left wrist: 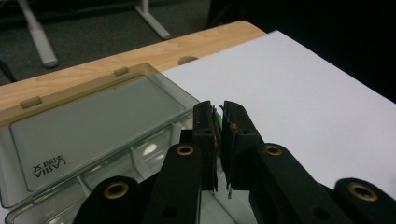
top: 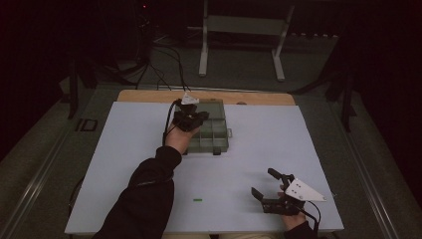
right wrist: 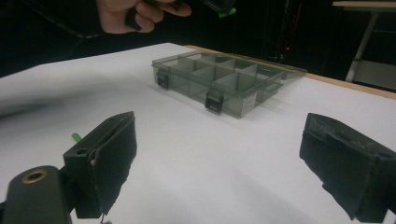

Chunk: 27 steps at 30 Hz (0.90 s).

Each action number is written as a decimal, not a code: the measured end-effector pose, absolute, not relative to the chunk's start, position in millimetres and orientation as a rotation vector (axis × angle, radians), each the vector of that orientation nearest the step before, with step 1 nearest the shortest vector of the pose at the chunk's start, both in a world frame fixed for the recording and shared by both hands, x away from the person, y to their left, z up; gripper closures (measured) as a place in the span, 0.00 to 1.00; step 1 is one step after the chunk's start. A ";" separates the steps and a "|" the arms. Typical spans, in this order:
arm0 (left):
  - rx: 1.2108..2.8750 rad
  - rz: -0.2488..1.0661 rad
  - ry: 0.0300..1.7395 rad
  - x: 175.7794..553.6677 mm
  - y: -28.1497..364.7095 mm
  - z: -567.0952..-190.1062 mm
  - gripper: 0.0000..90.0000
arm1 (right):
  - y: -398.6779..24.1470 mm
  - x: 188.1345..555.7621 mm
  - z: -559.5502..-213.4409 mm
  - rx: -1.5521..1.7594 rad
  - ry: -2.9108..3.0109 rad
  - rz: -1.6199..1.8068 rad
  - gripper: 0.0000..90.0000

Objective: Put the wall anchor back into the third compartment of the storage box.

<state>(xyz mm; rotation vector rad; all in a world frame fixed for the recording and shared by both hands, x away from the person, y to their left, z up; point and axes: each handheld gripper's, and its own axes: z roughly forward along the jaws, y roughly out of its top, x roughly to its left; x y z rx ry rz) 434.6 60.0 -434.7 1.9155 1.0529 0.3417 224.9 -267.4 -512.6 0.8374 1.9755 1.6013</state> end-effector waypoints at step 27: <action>2.030 0.251 1.200 459.7 39.8 -485.9 0.92 | -267.6 225.7 -513.6 0.842 1.984 1.598 0.12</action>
